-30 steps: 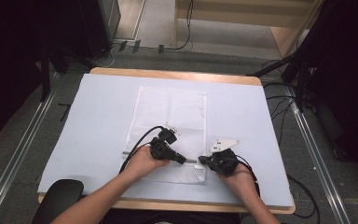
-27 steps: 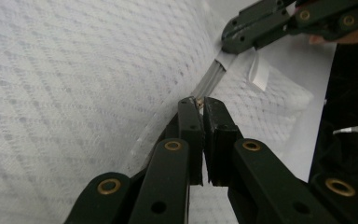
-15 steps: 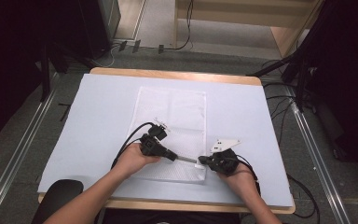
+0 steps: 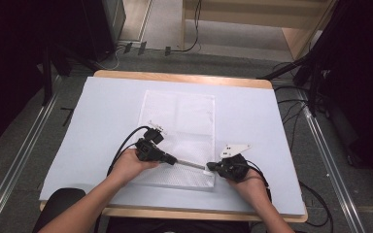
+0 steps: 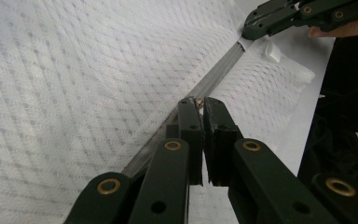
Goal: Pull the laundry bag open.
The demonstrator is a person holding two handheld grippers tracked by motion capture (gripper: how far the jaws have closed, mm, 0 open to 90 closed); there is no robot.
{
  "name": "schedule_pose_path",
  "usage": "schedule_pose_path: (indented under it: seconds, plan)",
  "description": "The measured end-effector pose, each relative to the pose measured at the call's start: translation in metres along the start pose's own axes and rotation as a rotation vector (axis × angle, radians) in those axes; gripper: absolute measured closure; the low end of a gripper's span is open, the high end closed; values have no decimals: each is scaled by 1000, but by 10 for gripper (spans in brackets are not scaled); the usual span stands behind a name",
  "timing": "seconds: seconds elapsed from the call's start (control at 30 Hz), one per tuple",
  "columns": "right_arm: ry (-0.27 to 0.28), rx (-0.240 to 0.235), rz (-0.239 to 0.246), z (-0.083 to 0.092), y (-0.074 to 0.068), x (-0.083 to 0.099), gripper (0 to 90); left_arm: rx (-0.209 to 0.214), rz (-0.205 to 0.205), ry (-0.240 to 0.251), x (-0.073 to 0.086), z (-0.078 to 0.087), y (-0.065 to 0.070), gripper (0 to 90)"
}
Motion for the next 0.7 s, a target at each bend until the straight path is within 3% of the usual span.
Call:
schedule_pose_path:
  seconds: [0.13,0.23,0.27,0.3,0.53,0.7]
  plan:
    - [7,-1,1,0,0,1,900,-15,0,-28,9,3,-2,882]
    - [7,0,3,0,0,1,900,-16,21,-20,14,9,-9,882]
    - [7,-1,3,0,0,1,900,1,31,-20,14,11,-10,882]
    - [8,-2,3,0,0,1,900,-15,29,-13,15,12,-11,882]
    - [3,-11,3,0,1,0,900,-15,15,-20,17,14,-12,882]
    - [6,-13,3,0,1,0,900,-11,46,-8,20,20,-20,882]
Point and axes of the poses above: each handheld gripper's, and its own axes: z roughly backward along the jaws, x roughly out of its underside, y roughly to its right, the point moved 7 cm from there along -z, roughly forward along the jaws, and after that the axes turned 3 degrees about -y, right-handed, at the moved point
